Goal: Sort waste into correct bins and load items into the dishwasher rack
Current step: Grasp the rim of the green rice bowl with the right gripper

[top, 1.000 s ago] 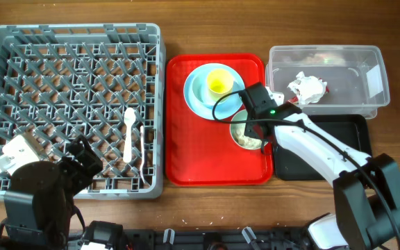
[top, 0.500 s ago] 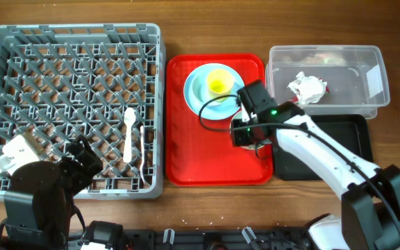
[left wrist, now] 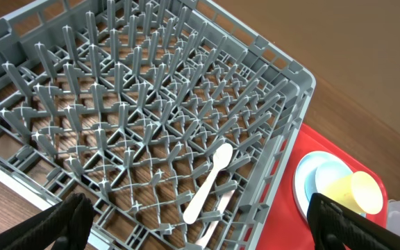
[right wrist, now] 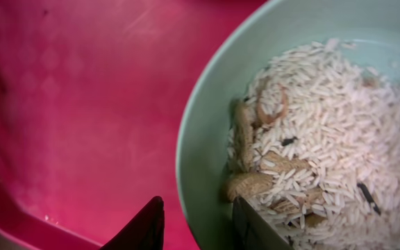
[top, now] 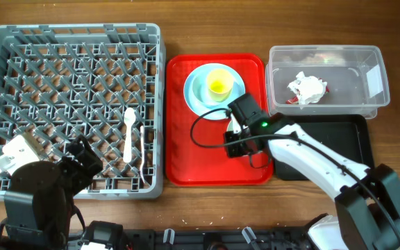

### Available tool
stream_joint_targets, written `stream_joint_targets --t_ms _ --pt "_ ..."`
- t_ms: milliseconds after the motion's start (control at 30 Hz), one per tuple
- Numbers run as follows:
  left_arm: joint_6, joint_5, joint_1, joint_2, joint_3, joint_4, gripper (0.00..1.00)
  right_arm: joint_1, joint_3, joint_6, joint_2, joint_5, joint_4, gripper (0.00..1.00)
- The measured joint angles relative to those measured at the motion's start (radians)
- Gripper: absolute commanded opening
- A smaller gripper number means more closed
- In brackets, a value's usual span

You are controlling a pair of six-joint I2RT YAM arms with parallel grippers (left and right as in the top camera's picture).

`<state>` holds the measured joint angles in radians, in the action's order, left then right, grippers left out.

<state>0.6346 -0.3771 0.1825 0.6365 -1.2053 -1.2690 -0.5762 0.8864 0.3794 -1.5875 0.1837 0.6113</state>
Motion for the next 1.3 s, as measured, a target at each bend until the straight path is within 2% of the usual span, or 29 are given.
stream_joint_targets --t_ms 133,267,367,533,633,800,1200,1300 --pt "0.000 0.000 0.000 0.000 0.000 0.000 1.00 -0.066 0.000 0.000 0.000 -0.006 0.000 0.33" --pt "0.000 0.000 0.000 0.000 0.000 0.000 1.00 -0.076 0.000 0.016 0.000 -0.036 -0.004 0.21" --pt "0.000 0.000 0.000 0.000 0.000 0.000 1.00 -0.076 0.000 0.027 0.000 -0.046 -0.015 0.20" --pt "0.000 0.000 0.000 0.000 0.000 0.000 1.00 -0.076 0.000 0.037 0.000 -0.054 -0.023 0.08" --pt "0.000 0.000 0.000 0.000 0.000 0.000 1.00 -0.076 0.000 0.038 0.000 -0.057 -0.024 0.11" --pt "0.000 0.000 0.000 0.000 0.000 0.000 1.00 -0.076 0.000 0.038 0.000 -0.042 -0.018 0.04" --pt "0.000 0.000 0.000 0.000 0.000 0.000 1.00 -0.076 0.000 -0.004 0.004 -0.033 -0.014 0.04" --pt "0.000 0.000 0.000 0.000 0.000 0.000 1.00 -0.076 0.020 -0.012 0.004 -0.028 0.034 0.04"
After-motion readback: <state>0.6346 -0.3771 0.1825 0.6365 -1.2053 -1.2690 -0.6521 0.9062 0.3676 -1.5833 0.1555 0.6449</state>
